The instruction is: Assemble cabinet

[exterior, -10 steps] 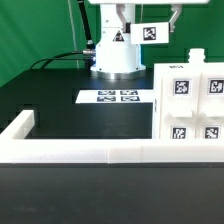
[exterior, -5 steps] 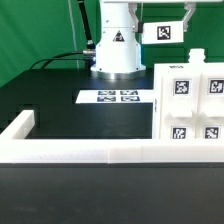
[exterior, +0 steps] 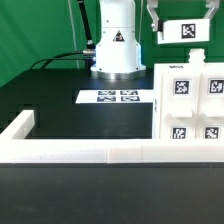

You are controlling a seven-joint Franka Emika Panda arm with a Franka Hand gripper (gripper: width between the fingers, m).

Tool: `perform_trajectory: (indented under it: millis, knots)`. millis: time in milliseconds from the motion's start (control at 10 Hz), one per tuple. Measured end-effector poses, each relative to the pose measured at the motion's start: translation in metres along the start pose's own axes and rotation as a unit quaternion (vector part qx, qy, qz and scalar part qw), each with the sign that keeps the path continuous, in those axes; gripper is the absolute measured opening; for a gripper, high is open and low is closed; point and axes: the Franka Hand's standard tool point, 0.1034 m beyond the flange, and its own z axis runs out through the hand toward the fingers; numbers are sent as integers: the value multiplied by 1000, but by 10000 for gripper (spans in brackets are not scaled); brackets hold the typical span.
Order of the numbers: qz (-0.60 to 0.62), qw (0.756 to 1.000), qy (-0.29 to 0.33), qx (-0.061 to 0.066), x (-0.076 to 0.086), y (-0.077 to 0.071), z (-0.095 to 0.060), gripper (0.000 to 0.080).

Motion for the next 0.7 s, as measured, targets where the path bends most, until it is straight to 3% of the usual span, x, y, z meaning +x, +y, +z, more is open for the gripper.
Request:
perform_trajectory:
  millis: [300,700]
  knots:
    - [-10,1000,3,-1,12,-13,6,561]
    - [-24,1000,6,-3,23,-9,7,561]
